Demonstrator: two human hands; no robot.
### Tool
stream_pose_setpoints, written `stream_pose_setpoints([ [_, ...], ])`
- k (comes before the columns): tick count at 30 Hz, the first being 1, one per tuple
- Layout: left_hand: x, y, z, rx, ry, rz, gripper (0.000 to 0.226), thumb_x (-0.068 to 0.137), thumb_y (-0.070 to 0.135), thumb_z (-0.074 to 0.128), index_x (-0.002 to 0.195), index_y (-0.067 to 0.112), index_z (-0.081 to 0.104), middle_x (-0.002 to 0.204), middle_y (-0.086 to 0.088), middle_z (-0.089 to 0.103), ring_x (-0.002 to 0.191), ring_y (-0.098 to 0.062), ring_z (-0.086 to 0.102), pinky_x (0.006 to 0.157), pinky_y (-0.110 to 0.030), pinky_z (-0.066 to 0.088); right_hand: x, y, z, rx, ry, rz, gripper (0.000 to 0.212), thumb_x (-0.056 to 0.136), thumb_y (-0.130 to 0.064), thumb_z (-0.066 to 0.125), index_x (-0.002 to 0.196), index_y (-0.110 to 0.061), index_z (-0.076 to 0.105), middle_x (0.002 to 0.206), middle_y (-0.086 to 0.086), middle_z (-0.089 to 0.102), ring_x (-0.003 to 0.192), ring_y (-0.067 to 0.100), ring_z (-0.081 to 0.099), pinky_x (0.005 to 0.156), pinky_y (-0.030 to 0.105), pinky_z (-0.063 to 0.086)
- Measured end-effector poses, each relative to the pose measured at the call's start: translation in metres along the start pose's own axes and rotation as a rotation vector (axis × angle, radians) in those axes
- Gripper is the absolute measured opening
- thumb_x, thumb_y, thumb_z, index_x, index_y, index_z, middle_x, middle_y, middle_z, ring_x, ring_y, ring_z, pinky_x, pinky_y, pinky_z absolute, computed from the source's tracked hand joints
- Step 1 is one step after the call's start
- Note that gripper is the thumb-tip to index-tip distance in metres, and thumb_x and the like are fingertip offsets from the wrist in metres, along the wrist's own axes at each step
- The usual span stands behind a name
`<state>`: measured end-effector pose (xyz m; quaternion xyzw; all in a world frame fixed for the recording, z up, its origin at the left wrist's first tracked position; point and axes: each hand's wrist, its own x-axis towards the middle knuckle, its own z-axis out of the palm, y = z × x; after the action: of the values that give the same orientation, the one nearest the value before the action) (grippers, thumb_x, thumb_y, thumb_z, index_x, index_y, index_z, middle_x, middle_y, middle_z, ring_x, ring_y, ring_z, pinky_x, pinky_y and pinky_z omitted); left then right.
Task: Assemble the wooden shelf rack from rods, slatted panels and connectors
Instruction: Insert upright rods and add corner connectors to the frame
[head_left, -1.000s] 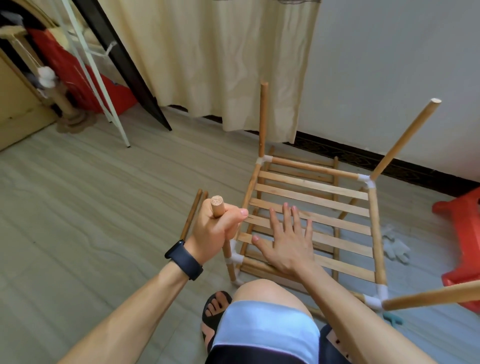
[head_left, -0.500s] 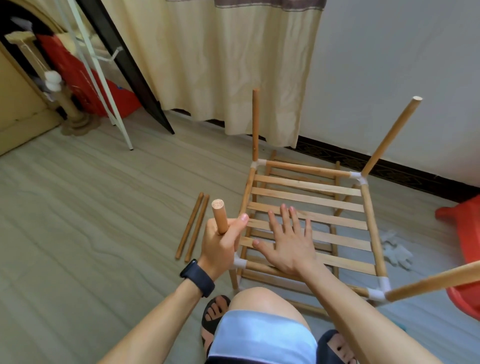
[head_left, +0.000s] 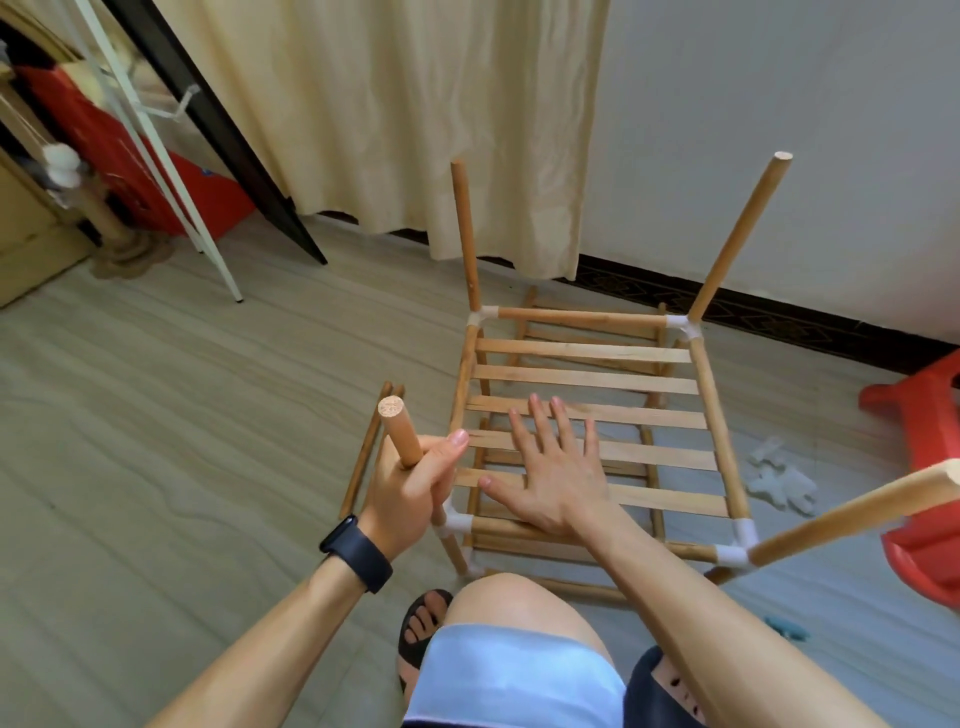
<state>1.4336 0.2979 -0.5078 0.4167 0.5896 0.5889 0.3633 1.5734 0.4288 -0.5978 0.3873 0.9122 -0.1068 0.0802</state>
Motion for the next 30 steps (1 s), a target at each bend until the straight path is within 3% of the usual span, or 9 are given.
stream_pose_setpoints([
  [3, 0.001, 0.003, 0.002, 0.055, 0.034, -0.038, 0.057, 0.094, 0.027, 0.053, 0.038, 0.027, 0.04, 0.041, 0.004, 0.033, 0.041, -0.012, 0.033, 0.05, -0.021, 0.033, 0.005, 0.004, -0.006, 0.018, -0.042, -0.025, 0.099, 0.081, -0.09, 0.012, 0.156, -0.034, -0.018, 0.159, 0.001, -0.035, 0.144, 0.026, -0.037, 0.117, 0.058, -0.021],
  [7, -0.004, 0.014, -0.004, 0.177, -0.014, -0.114, 0.053, 0.092, 0.041, 0.057, 0.044, 0.024, 0.042, 0.048, -0.002, 0.039, 0.048, -0.015, 0.04, 0.055, -0.03, 0.036, 0.004, 0.002, -0.028, 0.009, -0.204, 0.0, 0.096, 0.085, -0.085, 0.027, 0.157, -0.037, -0.016, 0.16, -0.001, -0.034, 0.146, 0.027, -0.033, 0.117, 0.061, -0.013],
  [10, -0.007, 0.041, -0.007, 0.26, -0.072, -0.081, 0.04, 0.08, 0.051, 0.066, 0.058, 0.02, 0.054, 0.057, -0.001, 0.053, 0.058, -0.015, 0.052, 0.063, -0.031, 0.043, -0.004, 0.003, -0.066, 0.016, -0.317, 0.007, 0.086, 0.092, -0.066, 0.049, 0.16, -0.036, 0.005, 0.167, 0.002, -0.013, 0.153, 0.031, -0.012, 0.119, 0.066, 0.002],
  [12, -0.003, 0.068, -0.01, 0.233, -0.034, -0.026, 0.039, 0.075, 0.052, 0.067, 0.076, 0.013, 0.06, 0.069, -0.003, 0.063, 0.068, -0.017, 0.06, 0.069, -0.032, 0.048, -0.012, 0.006, -0.1, 0.074, -0.323, -0.003, 0.078, 0.094, -0.055, 0.055, 0.159, -0.032, 0.017, 0.168, 0.005, 0.007, 0.154, 0.033, 0.007, 0.121, 0.061, 0.015],
  [15, 0.012, 0.115, -0.006, 0.358, 0.03, 0.122, 0.037, 0.083, 0.054, 0.063, 0.094, 0.019, 0.066, 0.089, 0.001, 0.072, 0.085, -0.014, 0.067, 0.08, -0.029, 0.051, -0.031, 0.017, -0.161, 0.099, -0.223, -0.042, 0.069, 0.098, -0.052, 0.052, 0.157, -0.026, 0.029, 0.165, 0.005, 0.023, 0.149, 0.032, 0.028, 0.117, 0.051, 0.032],
  [18, 0.034, 0.161, 0.016, 0.619, 0.026, 0.232, 0.012, 0.094, 0.04, 0.064, 0.099, 0.03, 0.064, 0.092, 0.014, 0.069, 0.09, 0.001, 0.064, 0.074, -0.014, 0.045, -0.058, 0.036, -0.225, 0.118, -0.105, -0.057, 0.058, 0.099, -0.051, 0.05, 0.15, -0.024, 0.042, 0.151, 0.005, 0.046, 0.135, 0.027, 0.047, 0.108, 0.045, 0.044],
  [20, 0.054, 0.183, 0.04, 0.773, -0.047, 0.288, 0.011, 0.094, 0.038, 0.064, 0.104, 0.032, 0.062, 0.096, 0.019, 0.067, 0.091, 0.003, 0.063, 0.073, -0.012, 0.044, -0.079, 0.055, -0.262, 0.129, -0.016, -0.019, 0.054, 0.099, -0.052, 0.047, 0.146, -0.024, 0.047, 0.144, 0.004, 0.054, 0.129, 0.025, 0.051, 0.106, 0.042, 0.045],
  [25, 0.102, 0.177, 0.117, 1.006, -0.294, 0.245, 0.03, 0.098, 0.043, 0.056, 0.125, 0.028, 0.058, 0.121, 0.008, 0.062, 0.112, -0.011, 0.058, 0.099, -0.034, 0.049, -0.131, 0.127, -0.304, 0.339, 0.201, 0.14, 0.044, 0.099, -0.053, 0.047, 0.139, -0.035, 0.054, 0.144, -0.004, 0.055, 0.133, 0.018, 0.049, 0.109, 0.032, 0.039],
  [30, 0.115, 0.096, 0.188, 1.181, -0.499, 0.063, 0.045, 0.096, 0.043, 0.054, 0.139, 0.029, 0.048, 0.14, 0.0, 0.049, 0.122, -0.02, 0.05, 0.101, -0.041, 0.049, -0.162, 0.208, -0.233, 0.515, 0.327, 0.359, 0.037, 0.1, -0.042, 0.049, 0.134, -0.03, 0.058, 0.138, -0.005, 0.062, 0.128, 0.015, 0.055, 0.11, 0.029, 0.039],
])
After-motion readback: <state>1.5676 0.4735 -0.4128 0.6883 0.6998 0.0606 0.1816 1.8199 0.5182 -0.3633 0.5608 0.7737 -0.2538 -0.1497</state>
